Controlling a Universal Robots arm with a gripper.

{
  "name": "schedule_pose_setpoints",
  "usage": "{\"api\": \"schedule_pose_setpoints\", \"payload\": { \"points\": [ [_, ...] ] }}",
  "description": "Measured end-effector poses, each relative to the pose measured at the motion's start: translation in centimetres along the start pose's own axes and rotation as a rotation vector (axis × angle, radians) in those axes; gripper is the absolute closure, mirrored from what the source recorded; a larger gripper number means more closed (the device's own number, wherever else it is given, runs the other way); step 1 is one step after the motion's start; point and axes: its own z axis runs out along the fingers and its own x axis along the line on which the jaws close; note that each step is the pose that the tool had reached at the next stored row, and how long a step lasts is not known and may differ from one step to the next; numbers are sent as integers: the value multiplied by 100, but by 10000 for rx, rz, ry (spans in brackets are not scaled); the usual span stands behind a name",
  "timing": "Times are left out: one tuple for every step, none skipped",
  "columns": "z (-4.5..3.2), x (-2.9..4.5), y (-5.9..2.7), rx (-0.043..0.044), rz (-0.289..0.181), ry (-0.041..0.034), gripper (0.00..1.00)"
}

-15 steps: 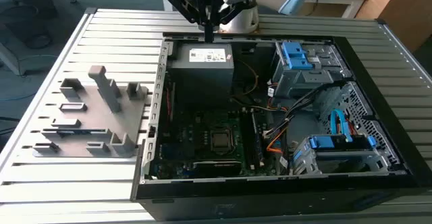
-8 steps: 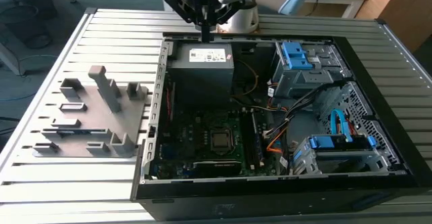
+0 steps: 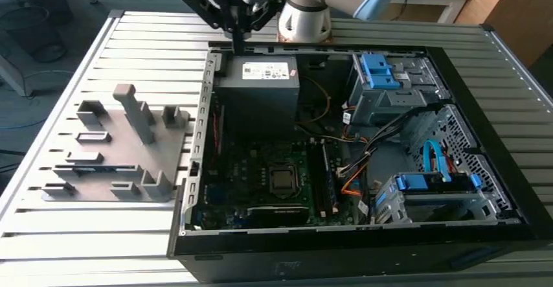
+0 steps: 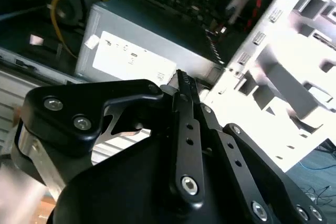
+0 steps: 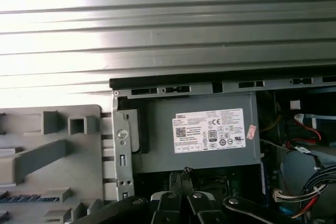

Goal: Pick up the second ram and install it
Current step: 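Reach for the second ram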

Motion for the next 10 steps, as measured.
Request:
{"api": "schedule_pose_setpoints", "payload": {
  "points": [
    [-1, 45, -3, 0, 2, -1, 90],
    [-2, 89, -7, 0, 1, -1, 90],
    [-3, 131, -10, 0, -1, -1, 90],
    [-4, 165, -12, 1, 0, -1, 90],
    [-4, 193, -15, 0, 1, -2, 90],
    [-4, 217, -16, 0, 1, -1, 90],
    [-4, 241, -18, -1, 1, -2, 90],
    [-4, 265, -20, -1, 1, -2, 90],
    [-5, 287, -22, 0, 0, -1, 90],
    [-4, 307, -23, -1, 0, -1, 90]
  ]
}}
